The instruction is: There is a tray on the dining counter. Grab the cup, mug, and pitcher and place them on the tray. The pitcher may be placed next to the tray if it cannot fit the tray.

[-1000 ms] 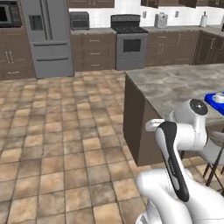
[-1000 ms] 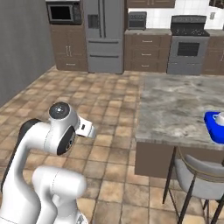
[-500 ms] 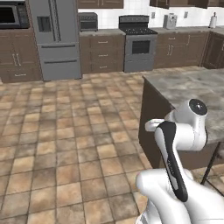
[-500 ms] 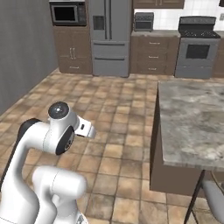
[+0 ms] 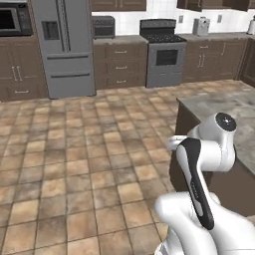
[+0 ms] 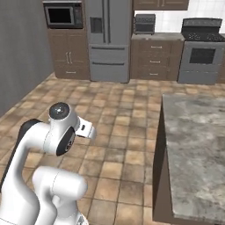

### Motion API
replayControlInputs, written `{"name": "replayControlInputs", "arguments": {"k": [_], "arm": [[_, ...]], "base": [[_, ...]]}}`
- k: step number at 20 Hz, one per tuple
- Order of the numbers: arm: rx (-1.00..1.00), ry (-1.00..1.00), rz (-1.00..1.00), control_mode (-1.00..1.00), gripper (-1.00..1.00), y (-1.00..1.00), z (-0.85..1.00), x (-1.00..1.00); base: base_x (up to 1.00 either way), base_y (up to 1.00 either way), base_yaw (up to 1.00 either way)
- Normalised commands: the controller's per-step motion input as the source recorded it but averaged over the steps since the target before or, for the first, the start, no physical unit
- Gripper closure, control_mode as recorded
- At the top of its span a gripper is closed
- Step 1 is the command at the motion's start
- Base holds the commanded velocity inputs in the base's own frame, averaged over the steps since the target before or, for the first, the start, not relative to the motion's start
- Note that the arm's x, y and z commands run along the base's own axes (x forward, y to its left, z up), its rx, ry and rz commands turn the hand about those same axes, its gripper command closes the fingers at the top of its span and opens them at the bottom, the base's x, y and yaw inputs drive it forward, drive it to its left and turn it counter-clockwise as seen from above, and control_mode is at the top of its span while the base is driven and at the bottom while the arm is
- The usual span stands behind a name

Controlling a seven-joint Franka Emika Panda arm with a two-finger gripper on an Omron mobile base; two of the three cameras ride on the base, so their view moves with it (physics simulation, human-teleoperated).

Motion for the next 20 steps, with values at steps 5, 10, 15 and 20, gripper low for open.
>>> {"name": "replayControlInputs", "arguments": {"k": [5,10,15,20], "arm": [[0.0,0.0,0.0,1.0,-1.0,0.0,0.0,0.0],[0.0,0.0,0.0,1.0,-1.0,0.0,0.0,0.0],[0.0,0.0,0.0,1.0,-1.0,0.0,0.0,0.0],[0.0,0.0,0.0,1.0,-1.0,0.0,0.0,0.0]], "base": [[0.94,0.23,0.0],[0.94,0.22,0.0],[0.94,0.2,0.0],[0.94,0.19,0.0]]}}
